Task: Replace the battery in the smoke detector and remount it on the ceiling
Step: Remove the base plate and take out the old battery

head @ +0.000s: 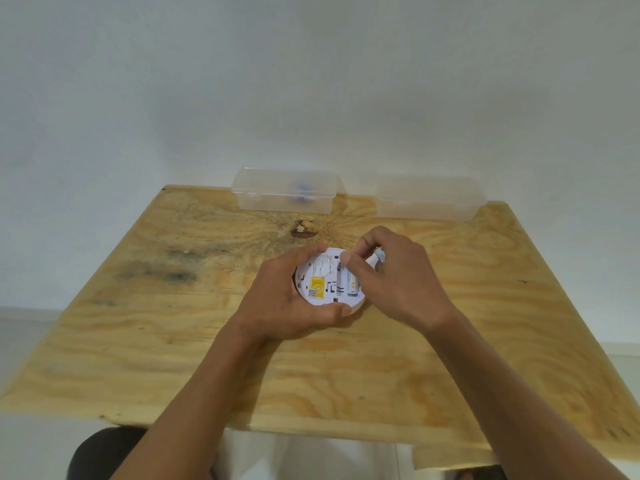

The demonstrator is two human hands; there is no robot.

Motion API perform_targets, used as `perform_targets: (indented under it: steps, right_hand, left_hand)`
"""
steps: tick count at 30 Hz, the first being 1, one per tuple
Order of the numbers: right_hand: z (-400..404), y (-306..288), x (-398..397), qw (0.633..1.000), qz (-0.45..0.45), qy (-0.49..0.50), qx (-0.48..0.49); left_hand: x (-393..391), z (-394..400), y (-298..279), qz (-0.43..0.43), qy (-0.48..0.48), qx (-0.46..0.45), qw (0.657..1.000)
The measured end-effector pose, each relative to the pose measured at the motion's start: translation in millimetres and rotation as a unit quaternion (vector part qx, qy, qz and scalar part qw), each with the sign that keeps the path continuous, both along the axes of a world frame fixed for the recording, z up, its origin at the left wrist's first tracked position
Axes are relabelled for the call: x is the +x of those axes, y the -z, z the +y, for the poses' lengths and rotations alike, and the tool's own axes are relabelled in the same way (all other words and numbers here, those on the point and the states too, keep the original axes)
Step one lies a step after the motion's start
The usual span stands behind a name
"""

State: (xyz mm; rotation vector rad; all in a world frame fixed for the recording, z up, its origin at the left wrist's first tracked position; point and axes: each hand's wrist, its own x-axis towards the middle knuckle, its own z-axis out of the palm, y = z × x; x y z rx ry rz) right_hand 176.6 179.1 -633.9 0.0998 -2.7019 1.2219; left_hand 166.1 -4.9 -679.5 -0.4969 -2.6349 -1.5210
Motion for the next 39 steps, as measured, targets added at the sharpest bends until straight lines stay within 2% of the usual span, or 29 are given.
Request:
perform_targets:
  steps: [8, 12, 15, 18, 21, 23, 26, 30, 33, 36, 39]
  right_hand:
    - [-9, 7, 13, 0.999, 0.007, -0.013, -0.042]
    - [-8, 7, 11, 0.998, -0.013, -0.013, -0.058]
    - [-7, 2, 9, 0.985, -0.035, 0.010, -0.166]
    - [0, -6, 6, 0.947, -0.076, 0.065, -0.306]
    - [8, -14, 5, 0.869, -0.132, 0.095, -0.467]
    - [12, -18, 6, 0.826, -0.160, 0.112, -0.529]
    - [18, -19, 3, 0.819, -0.164, 0.147, -0.529]
    - [30, -20, -4, 0.853, -0.139, 0.158, -0.478]
    - [49, -17, -13, 0.885, -0.109, 0.167, -0.421]
    - [73, -11, -31, 0.899, -0.096, 0.199, -0.377]
    - [98, -4, -54, 0.895, -0.096, 0.253, -0.355]
  left_hand:
    - [6, 2, -5, 0.029, 0.000, 0.020, 0.999]
    - [4, 0, 1, 0.017, -0.003, 0.016, 1.000]
    - [3, -2, 2, 0.020, -0.004, -0.009, 1.000]
    - [3, -4, 2, 0.011, -0.002, -0.017, 1.000]
    - [3, -5, 2, 0.007, -0.002, -0.018, 1.000]
    - [2, -5, 2, 0.005, -0.001, -0.018, 1.000]
    - [4, -6, -1, 0.002, 0.007, -0.017, 1.000]
    - [3, -6, -10, -0.020, 0.004, 0.028, 0.999]
    - [-8, 5, -31, 0.043, -0.041, 0.036, 0.998]
    - [-34, 34, -61, 0.089, -0.058, -0.012, 0.994]
    - [-71, 73, -79, 0.143, -0.035, -0.173, 0.974]
